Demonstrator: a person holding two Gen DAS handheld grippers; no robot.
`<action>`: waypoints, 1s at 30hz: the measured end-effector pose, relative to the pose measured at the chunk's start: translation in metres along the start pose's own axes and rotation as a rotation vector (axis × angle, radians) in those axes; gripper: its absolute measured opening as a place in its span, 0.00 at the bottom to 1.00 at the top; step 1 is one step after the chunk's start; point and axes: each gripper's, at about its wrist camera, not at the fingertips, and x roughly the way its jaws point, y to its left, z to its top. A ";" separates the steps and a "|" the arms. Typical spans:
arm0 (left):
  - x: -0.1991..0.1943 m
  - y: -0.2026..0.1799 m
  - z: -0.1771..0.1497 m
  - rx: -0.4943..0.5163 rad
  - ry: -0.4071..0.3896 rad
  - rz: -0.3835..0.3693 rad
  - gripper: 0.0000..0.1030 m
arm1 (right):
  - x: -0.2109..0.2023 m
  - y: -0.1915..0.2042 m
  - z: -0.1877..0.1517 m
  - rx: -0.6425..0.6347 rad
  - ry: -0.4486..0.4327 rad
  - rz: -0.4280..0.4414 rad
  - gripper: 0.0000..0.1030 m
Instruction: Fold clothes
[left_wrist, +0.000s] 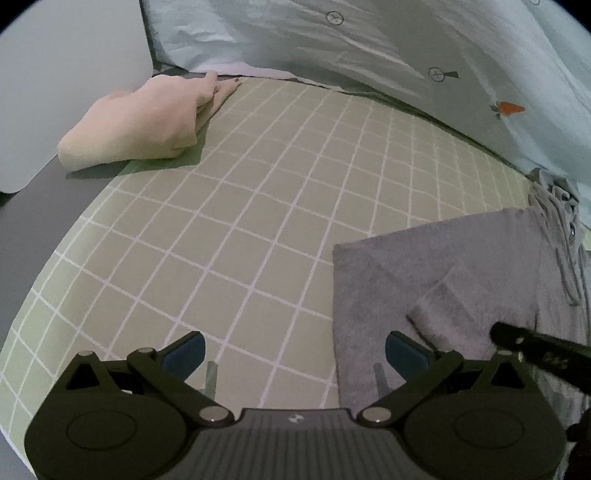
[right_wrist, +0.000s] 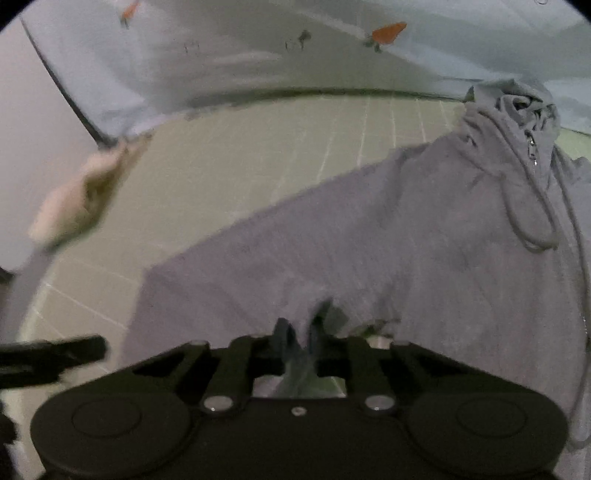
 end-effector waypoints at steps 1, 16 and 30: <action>-0.002 -0.003 0.001 0.010 -0.006 -0.003 0.99 | -0.010 -0.002 0.003 -0.014 -0.036 0.011 0.10; -0.053 -0.067 -0.011 0.135 -0.101 -0.068 0.99 | -0.164 -0.185 0.039 0.188 -0.435 -0.534 0.50; -0.068 -0.163 -0.027 0.160 -0.117 -0.073 0.99 | -0.142 -0.215 -0.027 -0.038 -0.193 -0.513 0.99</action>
